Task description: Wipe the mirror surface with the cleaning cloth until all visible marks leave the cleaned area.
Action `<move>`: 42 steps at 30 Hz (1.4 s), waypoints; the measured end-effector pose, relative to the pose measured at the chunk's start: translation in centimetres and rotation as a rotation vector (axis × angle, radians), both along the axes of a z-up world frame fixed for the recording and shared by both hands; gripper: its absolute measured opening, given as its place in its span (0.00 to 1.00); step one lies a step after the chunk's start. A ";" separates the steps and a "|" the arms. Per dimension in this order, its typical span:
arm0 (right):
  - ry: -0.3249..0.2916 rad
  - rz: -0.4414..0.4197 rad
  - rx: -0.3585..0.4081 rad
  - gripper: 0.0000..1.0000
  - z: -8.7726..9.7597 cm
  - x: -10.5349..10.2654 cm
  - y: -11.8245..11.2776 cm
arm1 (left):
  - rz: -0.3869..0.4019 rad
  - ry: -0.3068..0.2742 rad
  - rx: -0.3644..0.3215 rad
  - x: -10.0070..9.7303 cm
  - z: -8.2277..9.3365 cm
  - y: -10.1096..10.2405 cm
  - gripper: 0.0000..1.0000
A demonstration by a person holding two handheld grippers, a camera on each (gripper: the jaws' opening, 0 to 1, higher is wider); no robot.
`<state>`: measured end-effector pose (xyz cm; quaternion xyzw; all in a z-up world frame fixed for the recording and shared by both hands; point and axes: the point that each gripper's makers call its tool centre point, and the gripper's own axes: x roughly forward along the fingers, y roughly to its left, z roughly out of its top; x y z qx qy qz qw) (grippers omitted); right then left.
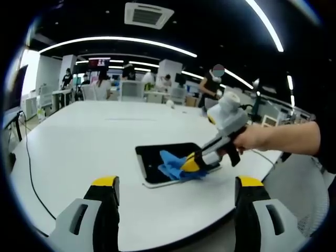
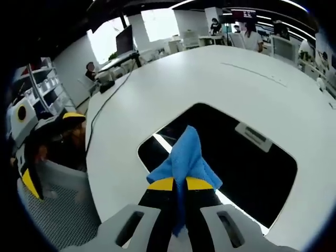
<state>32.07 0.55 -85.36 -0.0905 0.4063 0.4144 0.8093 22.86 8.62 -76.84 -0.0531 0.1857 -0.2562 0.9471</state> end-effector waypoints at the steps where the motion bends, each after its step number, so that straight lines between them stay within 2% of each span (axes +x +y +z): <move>1: 0.002 -0.002 0.001 0.01 0.0 0.1 0.0 | 0.000 0.000 0.000 0.0 0.0 0.0 0.91; 2: -0.009 -0.009 -0.001 0.01 0.0 0.4 -0.2 | 0.002 0.001 0.000 0.0 0.0 0.0 0.91; 4: 0.026 -0.027 0.024 0.01 0.0 0.5 -0.2 | 0.004 0.001 -0.001 0.0 0.0 0.1 0.91; 5: 0.002 -0.034 0.013 0.01 0.0 1.0 -0.4 | 0.004 0.000 -0.001 0.0 0.0 0.1 0.91; 7: 0.023 -0.057 0.022 0.01 0.0 1.4 -0.6 | 0.004 -0.001 0.001 0.1 0.0 0.1 0.91; 12: 0.023 -0.063 0.011 0.01 -0.1 2.5 -0.8 | 0.004 -0.001 0.001 0.1 0.0 0.1 0.92; 22: 0.024 -0.111 0.039 0.01 -0.1 4.4 -1.2 | 0.002 0.004 0.005 0.0 -0.1 0.0 0.92; 26: 0.029 -0.110 0.036 0.01 0.1 4.1 -1.1 | 0.012 0.006 0.004 0.0 -0.1 0.2 0.92; 34: 0.014 -0.128 0.050 0.01 0.1 5.5 -1.3 | 0.008 0.006 0.000 0.1 -0.1 0.1 0.92; 42: 0.029 -0.140 0.052 0.01 0.1 6.0 -1.3 | 0.004 0.008 -0.001 0.1 -0.1 0.1 0.91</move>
